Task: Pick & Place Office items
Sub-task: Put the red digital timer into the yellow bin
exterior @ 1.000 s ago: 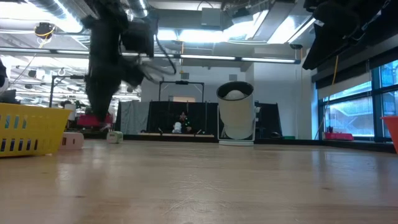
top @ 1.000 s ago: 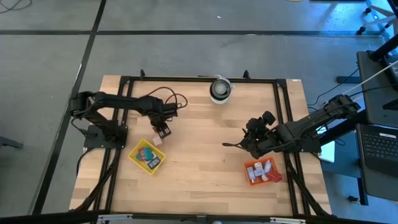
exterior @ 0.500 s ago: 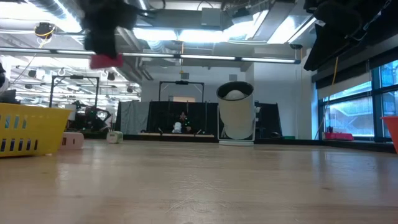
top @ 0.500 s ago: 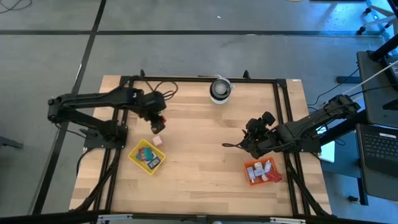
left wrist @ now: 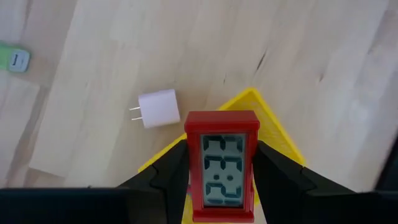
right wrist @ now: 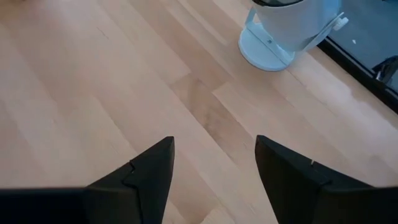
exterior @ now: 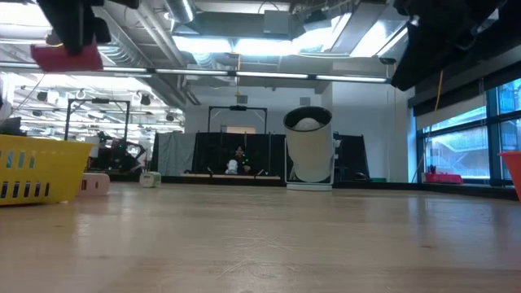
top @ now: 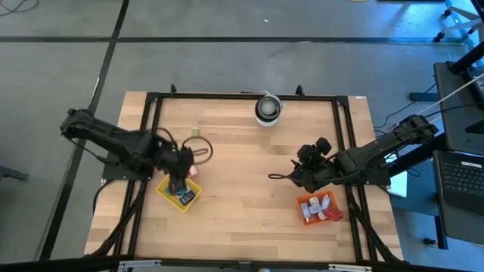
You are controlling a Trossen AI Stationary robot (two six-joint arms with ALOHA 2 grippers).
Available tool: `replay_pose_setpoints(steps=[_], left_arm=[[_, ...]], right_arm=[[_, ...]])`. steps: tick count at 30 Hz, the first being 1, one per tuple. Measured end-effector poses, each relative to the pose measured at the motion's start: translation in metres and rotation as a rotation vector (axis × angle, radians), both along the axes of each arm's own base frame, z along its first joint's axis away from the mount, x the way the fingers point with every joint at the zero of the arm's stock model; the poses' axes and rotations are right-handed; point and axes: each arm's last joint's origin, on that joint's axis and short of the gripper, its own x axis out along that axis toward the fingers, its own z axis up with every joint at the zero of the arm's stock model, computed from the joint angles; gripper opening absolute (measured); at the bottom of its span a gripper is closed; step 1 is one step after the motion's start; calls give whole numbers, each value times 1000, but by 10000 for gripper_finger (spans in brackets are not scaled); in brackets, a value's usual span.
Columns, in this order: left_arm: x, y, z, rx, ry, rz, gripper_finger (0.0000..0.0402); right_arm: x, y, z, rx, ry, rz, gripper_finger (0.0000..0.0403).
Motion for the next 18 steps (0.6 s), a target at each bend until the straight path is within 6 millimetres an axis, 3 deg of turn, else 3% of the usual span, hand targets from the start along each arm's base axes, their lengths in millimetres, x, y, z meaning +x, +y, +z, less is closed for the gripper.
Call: replay_pose_setpoints(steps=[12, 18], left_arm=[[29, -49, -56, 145, 240, -119, 148], [36, -60, -78, 172, 334, -185, 148]], right_arm=[[2, 1, 0, 15, -17, 1, 224], [2, 2, 1, 25, -24, 3, 224]])
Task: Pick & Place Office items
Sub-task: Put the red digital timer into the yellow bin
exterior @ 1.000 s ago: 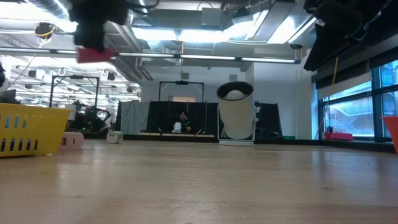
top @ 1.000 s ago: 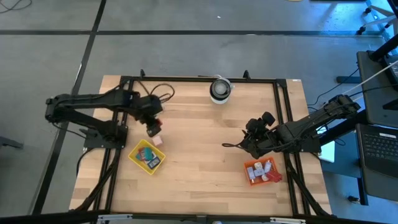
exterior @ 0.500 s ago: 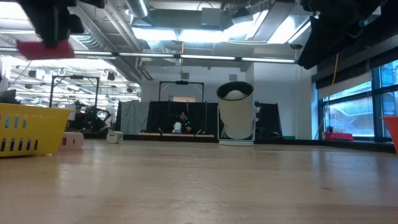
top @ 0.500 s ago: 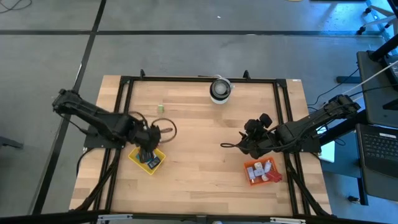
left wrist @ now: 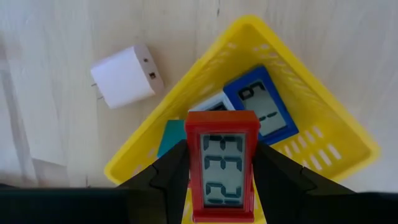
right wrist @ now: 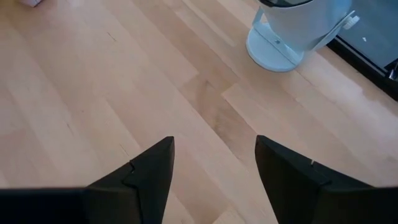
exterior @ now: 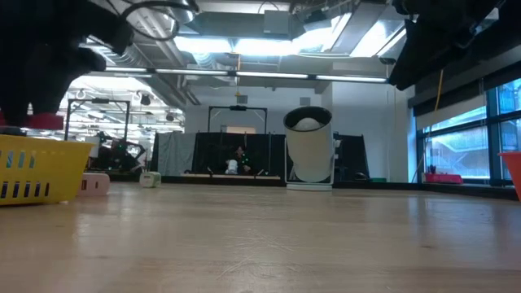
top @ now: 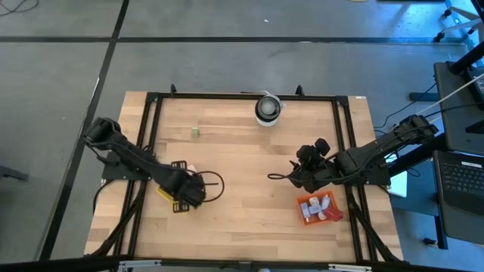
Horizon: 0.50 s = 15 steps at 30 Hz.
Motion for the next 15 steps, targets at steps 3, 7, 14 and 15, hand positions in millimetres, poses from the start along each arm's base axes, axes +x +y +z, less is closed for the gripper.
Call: replay_pose_setpoints(steps=[3, 7, 14, 15], left_arm=[[1, -2, -4, 5, 16, -11, 149], [2, -2, -10, 18, 21, -7, 149], [-3, 4, -18, 59, 41, 53, 162], [-2, 4, -18, 62, 38, 57, 166]], right_arm=[[0, 0, 0, 7, 3, 3, 224], [0, 1, 0, 13, -1, 4, 224], [0, 1, 0, 13, 3, 9, 224], [0, 1, 0, 13, 3, 9, 224]])
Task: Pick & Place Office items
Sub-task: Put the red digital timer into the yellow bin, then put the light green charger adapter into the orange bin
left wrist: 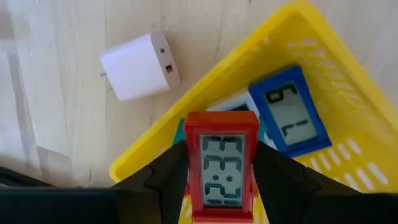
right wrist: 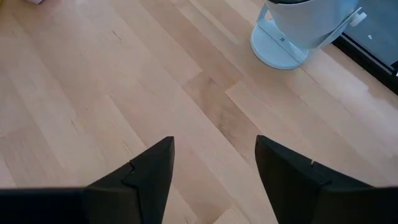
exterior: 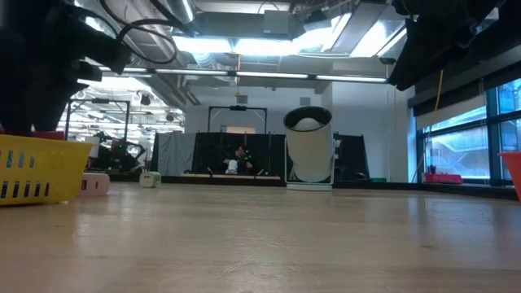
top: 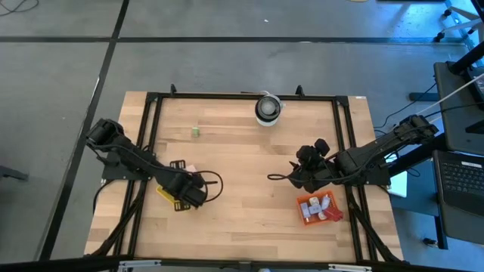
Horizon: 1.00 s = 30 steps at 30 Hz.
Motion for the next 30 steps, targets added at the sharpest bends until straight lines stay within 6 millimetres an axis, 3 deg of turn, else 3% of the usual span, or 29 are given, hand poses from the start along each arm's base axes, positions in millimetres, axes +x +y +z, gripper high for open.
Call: replay_pose_setpoints(steps=[8, 15, 22, 26, 30], left_arm=[[0, 0, 0, -11, 3, 7, 205], [0, 1, 2, 25, -5, 27, 213], [6, 2, 31, 105, -17, 13, 216], [11, 19, 61, 274, -87, 103, 219], [14, 59, 83, 348, -185, 298, 219]], right_arm=[[0, 0, 0, 3, 2, 2, 224], [0, 0, 0, 10, 9, 9, 224], [0, 1, 0, 11, 20, 23, 224], [0, 1, 0, 4, 26, 32, 224], [0, 0, 0, -23, 40, 57, 224]])
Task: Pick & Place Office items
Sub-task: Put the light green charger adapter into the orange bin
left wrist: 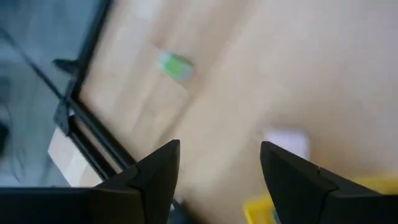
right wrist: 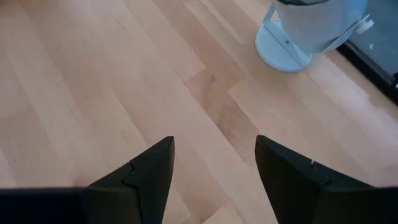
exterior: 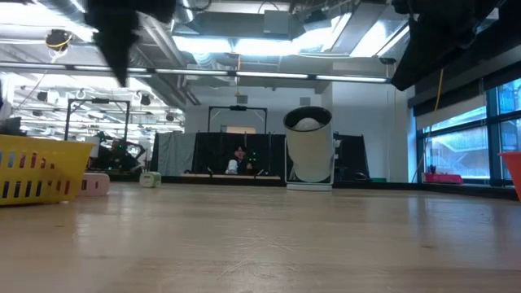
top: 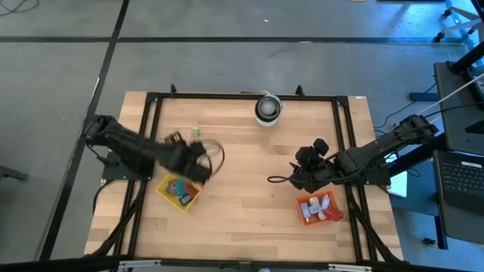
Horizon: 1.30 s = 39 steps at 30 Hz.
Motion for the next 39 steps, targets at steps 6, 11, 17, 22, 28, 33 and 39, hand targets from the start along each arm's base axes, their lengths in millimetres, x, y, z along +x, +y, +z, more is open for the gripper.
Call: replay_pose_setpoints(steps=[6, 11, 17, 22, 28, 33, 39], left_arm=[[0, 79, 16, -24, -164, 202, 218], [-4, 139, 24, -167, -315, 315, 215], [-13, 189, 14, -289, -379, 475, 215], [-4, 204, -7, -361, -327, 540, 218], [11, 213, -41, -407, -195, 571, 223], [12, 226, -60, -366, -107, 603, 222], [12, 236, -72, -365, -74, 628, 223]], right_arm=[[1, 0, 0, -26, 8, 26, 224], [1, 1, 0, -23, 21, 51, 224], [1, 1, 0, -42, 31, 72, 224], [2, 1, 1, -44, 27, 76, 224], [-1, 6, 1, -64, 17, 95, 224], [-3, 13, 1, -67, 11, 128, 224], [-8, 22, 1, -62, 4, 165, 224]])
